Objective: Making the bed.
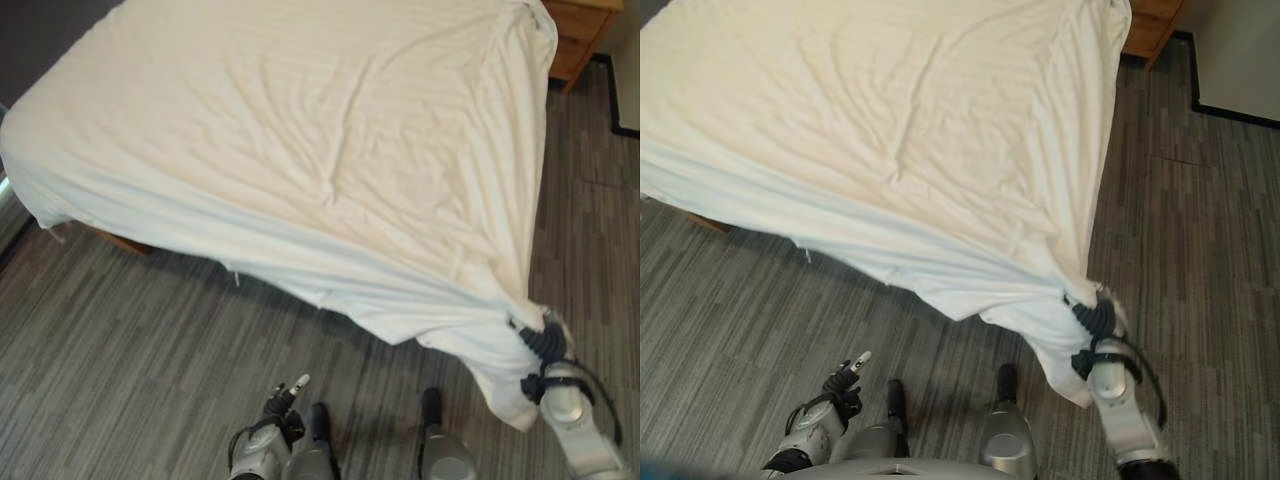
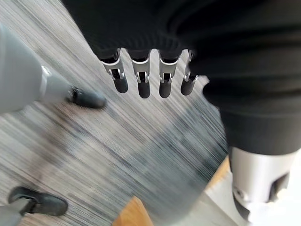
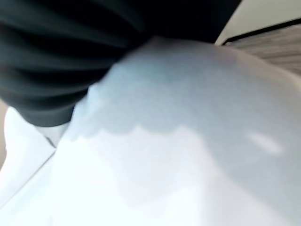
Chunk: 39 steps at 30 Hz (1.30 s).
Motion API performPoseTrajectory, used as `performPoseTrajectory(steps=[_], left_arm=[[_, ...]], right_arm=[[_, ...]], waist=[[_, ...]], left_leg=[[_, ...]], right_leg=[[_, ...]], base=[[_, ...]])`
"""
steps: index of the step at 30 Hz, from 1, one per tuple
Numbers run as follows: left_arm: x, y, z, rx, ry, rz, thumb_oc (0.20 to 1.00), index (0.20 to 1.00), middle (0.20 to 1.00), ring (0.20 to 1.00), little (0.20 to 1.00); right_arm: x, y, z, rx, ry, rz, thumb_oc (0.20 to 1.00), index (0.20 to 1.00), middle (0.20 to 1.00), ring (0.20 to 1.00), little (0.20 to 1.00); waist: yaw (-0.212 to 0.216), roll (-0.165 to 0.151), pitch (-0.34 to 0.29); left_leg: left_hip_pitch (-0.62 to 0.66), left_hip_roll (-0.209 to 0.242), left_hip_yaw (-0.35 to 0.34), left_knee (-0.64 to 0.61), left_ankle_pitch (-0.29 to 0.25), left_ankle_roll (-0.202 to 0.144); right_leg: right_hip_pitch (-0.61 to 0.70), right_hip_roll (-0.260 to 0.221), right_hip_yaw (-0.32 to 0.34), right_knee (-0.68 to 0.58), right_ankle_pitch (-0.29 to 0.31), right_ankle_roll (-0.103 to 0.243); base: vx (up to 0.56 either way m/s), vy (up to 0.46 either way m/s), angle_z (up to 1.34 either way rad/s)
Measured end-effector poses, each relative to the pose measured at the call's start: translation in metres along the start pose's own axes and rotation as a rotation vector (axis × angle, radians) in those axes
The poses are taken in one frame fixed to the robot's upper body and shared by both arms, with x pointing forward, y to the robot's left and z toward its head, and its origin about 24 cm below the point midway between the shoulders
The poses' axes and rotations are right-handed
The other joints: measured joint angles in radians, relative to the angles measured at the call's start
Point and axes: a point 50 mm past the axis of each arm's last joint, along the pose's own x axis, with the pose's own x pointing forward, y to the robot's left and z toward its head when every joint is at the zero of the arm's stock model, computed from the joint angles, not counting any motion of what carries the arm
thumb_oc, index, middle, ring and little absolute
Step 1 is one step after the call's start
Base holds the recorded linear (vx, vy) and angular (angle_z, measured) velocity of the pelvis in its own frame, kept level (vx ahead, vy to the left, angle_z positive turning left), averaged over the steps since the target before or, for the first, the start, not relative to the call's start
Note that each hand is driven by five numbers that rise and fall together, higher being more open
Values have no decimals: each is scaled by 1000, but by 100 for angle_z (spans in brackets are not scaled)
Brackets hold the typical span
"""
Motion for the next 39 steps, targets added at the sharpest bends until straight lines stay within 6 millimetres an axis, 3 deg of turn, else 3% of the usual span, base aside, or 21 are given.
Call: performPoseTrajectory(steps=[1, 2, 3, 4, 7, 10, 13, 18, 19, 21, 22, 23, 25, 26, 27, 28, 29, 31, 33, 35, 39], left_arm=[[0, 0, 0, 1, -1, 0, 1000, 1000, 1000, 1000, 1000], [0, 1, 1, 7, -5, -3, 1000, 1000, 1000, 1000, 1000], [0, 4, 1, 16, -2, 0, 1000, 1000, 1000, 1000, 1000], [-1, 7, -1, 30, 5, 6, 1000, 1000, 1000, 1000, 1000], [-1, 13, -5, 65, 24, 9, 1000, 1000, 1000, 1000, 1000], [-1, 27, -13, 97, 69, 42, 1000, 1000, 1000, 1000, 1000], [-4, 46, -20, 147, 109, 90, 1000, 1000, 1000, 1000, 1000], [-9, 63, -30, 148, 142, 134, 1000, 1000, 1000, 1000, 1000], [-14, 70, -40, 148, 170, 153, 1000, 1000, 1000, 1000, 1000], [-17, 71, -47, 143, 189, 159, 1000, 1000, 1000, 1000, 1000], [-17, 69, -47, 141, 188, 156, 1000, 1000, 1000, 1000, 1000], [-17, 66, -47, 122, 177, 153, 1000, 1000, 1000, 1000, 1000], [-19, 62, -56, 109, 203, 153, 1000, 1000, 1000, 1000, 1000], [-19, 54, -48, 56, 143, 161, 1000, 1000, 1000, 1000, 1000], [-18, 46, -48, 54, 141, 135, 1000, 1000, 1000, 1000, 1000], [-18, 36, -53, 48, 143, 113, 1000, 1000, 1000, 1000, 1000], [-18, 20, -60, 39, 168, 85, 1000, 1000, 1000, 1000, 1000], [-13, 9, -57, 37, 175, 71, 1000, 1000, 1000, 1000, 1000], [-11, 0, -52, 28, 163, 56, 1000, 1000, 1000, 1000, 1000], [-9, -3, -49, 20, 159, 53, 1000, 1000, 1000, 1000, 1000], [-4, 21, -37, 0, 147, 133, 1000, 1000, 1000, 1000, 1000]], right_arm=[[3, 1, -2, -19, 10, 12, 297, 297, 297, 297, 297], [5, 5, -13, -38, 53, 25, 1000, 1000, 1000, 1000, 1000], [8, 13, -24, -48, 105, 40, 1000, 1000, 1000, 1000, 1000], [11, 30, -51, -90, 247, 87, 1000, 1000, 1000, 1000, 1000], [16, 44, -74, -119, 429, 95, 1000, 1000, 1000, 1000, 1000], [13, 47, -90, -163, 538, 117, 1000, 1000, 1000, 1000, 1000], [9, 32, -107, -136, 650, 87, 1000, 1000, 1000, 1000, 1000], [-39, -58, -172, -255, 1048, -70, 1000, 1000, 1000, 1000, 1000], [-49, -90, -181, -299, 1110, -138, 1000, 1000, 1000, 1000, 1000], [-37, -129, -174, -322, 1094, -250, 1000, 1000, 1000, 1000, 1000], [-34, -137, -172, -347, 1073, -276, 1000, 1000, 1000, 1000, 1000], [-6, -147, -151, -319, 965, -360, 1000, 1000, 1000, 1000, 1000], [10, -140, -140, -292, 879, -367, 1000, 1000, 1000, 1000, 1000], [58, -110, -80, -229, 546, -358, 1000, 1000, 1000, 1000, 1000], [80, -83, -42, -223, 347, -285, 1000, 1000, 1000, 1000, 1000], [96, -59, -7, -120, 239, -264, 200, 200, 200, 200, 200], [99, 2, 53, 135, 85, -169, 200, 200, 200, 200, 200], [67, 66, 113, 377, -114, 74, 200, 200, 200, 200, 200], [17, 123, 165, 528, -299, 439, 200, 200, 200, 200, 200], [3, 128, 174, 579, -353, 530, 200, 200, 200, 200, 200], [9, 94, 180, 819, -387, 531, 200, 200, 200, 200, 200]], waist=[[1, -2, -6], [0, -8, -10], [4, -16, -20], [12, -28, -39], [33, -31, -52], [45, -31, -56], [52, -30, -72], [67, -23, -78], [55, -19, -80], [23, -10, -84], [20, -7, -86], [18, -5, -87], [19, 0, -93], [4, 7, -96], [20, 17, -92], [28, 40, -88], [39, 83, -94], [80, 113, -93], [113, 123, -90], [121, 103, -85], [116, 22, -47]], left_leg=[[3, -1, 5, 0, -3, 1], [9, -4, 7, 1, -4, 3], [11, -4, 8, 2, -5, 3], [13, -3, 12, 3, -7, 4], [14, -9, 17, 6, -10, 8], [21, -10, 19, 6, -10, 9], [29, -12, 11, 5, -15, 12], [26, -19, 7, 0, -15, 13], [24, -17, 9, 0, -15, 13], [14, -16, 9, 0, -15, 15], [13, -15, 6, 0, -14, 17], [12, -6, 11, 0, -15, 19], [12, 11, 10, 8, -8, 21], [-49, 24, 10, 65, -28, 4], [-45, 20, 5, 42, -18, 8], [-34, 21, -3, 4, 2, 9], [-22, 37, -10, 0, 7, 3], [-22, 51, -25, 1, 7, 1], [-42, 55, -37, 2, 21, 0], [-56, 49, -52, 3, 33, -8], [-89, 33, -59, 1, 39, 1]], right_leg=[[-1, -1, 5, 0, 0, 0], [5, -3, 7, 0, -1, 1], [5, -2, 10, 0, -1, 2], [5, -1, 14, 0, -1, 2], [6, -8, 14, 0, -1, 3], [12, -9, 15, 1, 0, 4], [25, -11, 7, 0, -6, 9], [22, -19, 4, -3, -6, 9], [19, -18, 4, -4, -6, 9], [16, -18, 4, -5, -6, 9], [15, -17, 2, -5, -5, 9], [13, -10, 5, -5, -9, 5], [7, -12, 12, -4, -7, 3], [-23, -2, -62, 7, -1, -7], [-39, 6, -40, -5, 19, -18], [-41, 15, -42, -3, 22, -22], [-30, 31, -42, -5, 24, -25], [-23, 45, -57, -6, 19, -32], [-27, 47, -79, -4, 19, -34], [-30, 40, -88, -4, 18, -33], [-57, 23, -81, -4, 21, -30]], base=[[26, 34, -14], [4, 28, -8], [9, 27, -5], [-2, 13, -9], [0, 0, 0], [0, 0, 0], [9, 25, 6], [2, 1, 0], [5, -6, -7], [7, -14, 0], [-133, -479, -3], [-169, -402, -10], [-108, -155, -9], [15, 14, -13], [36, -6, -13], [56, -68, -12], [36, -77, 10], [2, -49, 18], [-21, -74, 29], [-19, -81, 26], [-37, -57, 8]])
